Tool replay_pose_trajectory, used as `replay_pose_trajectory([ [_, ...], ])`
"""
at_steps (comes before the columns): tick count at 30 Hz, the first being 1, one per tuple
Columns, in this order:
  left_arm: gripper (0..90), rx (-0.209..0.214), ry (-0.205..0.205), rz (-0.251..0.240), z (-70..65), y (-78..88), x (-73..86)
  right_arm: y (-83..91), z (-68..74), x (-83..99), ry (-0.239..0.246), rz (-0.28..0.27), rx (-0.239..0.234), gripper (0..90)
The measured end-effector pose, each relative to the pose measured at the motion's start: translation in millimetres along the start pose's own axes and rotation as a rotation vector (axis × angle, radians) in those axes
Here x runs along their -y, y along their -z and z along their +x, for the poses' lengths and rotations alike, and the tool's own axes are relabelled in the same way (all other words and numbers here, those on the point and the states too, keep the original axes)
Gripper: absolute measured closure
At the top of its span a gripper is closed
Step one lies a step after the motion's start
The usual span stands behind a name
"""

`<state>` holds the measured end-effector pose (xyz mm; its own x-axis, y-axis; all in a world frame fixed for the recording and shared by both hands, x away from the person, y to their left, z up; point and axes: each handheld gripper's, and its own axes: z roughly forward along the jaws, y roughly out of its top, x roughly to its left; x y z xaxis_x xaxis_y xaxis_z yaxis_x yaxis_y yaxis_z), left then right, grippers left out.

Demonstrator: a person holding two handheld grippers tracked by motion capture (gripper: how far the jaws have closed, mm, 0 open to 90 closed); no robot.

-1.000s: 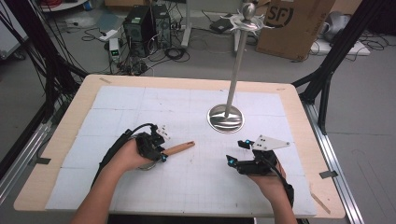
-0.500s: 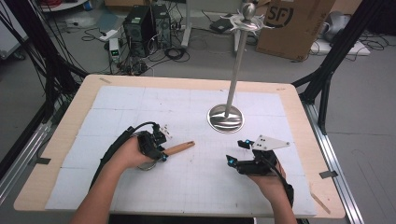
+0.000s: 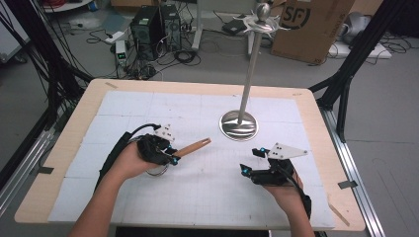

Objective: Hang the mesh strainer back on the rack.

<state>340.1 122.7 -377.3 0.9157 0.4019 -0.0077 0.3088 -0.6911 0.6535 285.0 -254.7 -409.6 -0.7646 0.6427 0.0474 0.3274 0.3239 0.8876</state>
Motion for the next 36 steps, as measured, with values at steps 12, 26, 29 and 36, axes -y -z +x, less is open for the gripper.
replay_pose_trajectory([
  [12,69.3,-0.043,0.029,-0.223,0.8,15.8,-17.3,-0.2,-0.2,0.2,0.001,0.002,-0.003,25.9],
  [26,69.2,-0.029,0.089,-0.429,14.1,29.1,-39.4,0.4,-0.3,-0.5,-0.001,-0.010,-0.011,26.0],
  [29,69.2,-0.034,0.082,-0.445,14.1,32.8,-45.8,0.9,0.1,-0.8,-0.004,-0.012,-0.013,26.0],
  [36,69.3,-0.052,0.045,-0.477,9.4,45.1,-68.8,0.5,1.5,-1.5,-0.005,-0.009,-0.013,26.0],
])
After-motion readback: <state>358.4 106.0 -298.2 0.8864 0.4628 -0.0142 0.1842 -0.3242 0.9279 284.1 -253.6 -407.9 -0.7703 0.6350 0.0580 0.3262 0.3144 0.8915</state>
